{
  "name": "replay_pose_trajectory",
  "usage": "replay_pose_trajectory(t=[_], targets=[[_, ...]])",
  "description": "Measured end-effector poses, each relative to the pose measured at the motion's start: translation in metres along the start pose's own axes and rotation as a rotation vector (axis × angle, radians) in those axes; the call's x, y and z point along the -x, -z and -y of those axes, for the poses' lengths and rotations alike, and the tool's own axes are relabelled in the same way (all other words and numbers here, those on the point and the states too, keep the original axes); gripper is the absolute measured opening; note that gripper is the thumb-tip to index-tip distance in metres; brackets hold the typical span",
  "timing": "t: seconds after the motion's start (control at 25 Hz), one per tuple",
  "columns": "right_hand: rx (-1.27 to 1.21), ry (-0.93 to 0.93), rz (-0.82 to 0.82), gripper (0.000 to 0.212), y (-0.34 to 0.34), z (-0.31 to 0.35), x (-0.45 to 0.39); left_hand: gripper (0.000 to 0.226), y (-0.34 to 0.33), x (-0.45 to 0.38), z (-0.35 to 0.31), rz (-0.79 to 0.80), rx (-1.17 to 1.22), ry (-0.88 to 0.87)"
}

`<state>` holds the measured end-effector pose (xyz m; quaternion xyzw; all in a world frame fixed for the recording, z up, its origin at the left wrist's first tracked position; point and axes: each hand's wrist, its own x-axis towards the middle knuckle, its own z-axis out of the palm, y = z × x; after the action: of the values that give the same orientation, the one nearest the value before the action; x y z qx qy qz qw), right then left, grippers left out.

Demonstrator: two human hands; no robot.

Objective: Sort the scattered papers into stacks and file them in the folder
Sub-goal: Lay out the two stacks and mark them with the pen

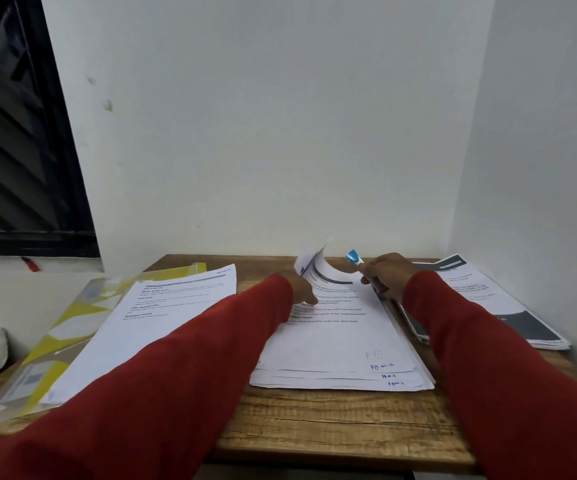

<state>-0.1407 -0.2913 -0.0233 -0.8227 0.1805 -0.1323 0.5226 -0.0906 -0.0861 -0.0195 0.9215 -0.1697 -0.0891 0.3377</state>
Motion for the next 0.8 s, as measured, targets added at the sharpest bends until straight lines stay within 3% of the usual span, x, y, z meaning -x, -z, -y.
replay_pose_trajectory(t=[0.2, 0.28, 0.4, 0.52, 0.64, 0.8], targets=[[-0.040, 0.019, -0.035, 0.044, 0.000, 0.003, -0.001, 0.053, 0.026, -0.008, 0.013, 0.084, 0.241, -0.058], [-0.027, 0.025, -0.043, 0.038, -0.002, 0.001, -0.002, 0.054, 0.031, -0.007, 0.020, 0.139, 0.419, -0.007], [-0.023, 0.045, -0.066, 0.030, -0.005, -0.003, -0.002, 0.070, 0.030, 0.001, 0.031, 0.073, 0.581, -0.023], [0.182, 0.094, -0.124, 0.024, -0.006, -0.008, 0.001, 0.087, 0.045, 0.007, 0.039, -0.036, 0.591, -0.108], [0.453, 0.130, -0.148, 0.028, -0.011, -0.011, 0.002, 0.089, 0.075, 0.011, 0.050, -0.113, 0.772, -0.215], [0.619, 0.115, -0.118, 0.030, -0.020, -0.013, -0.004, 0.091, 0.105, 0.031, 0.066, -0.122, 0.920, -0.385]])
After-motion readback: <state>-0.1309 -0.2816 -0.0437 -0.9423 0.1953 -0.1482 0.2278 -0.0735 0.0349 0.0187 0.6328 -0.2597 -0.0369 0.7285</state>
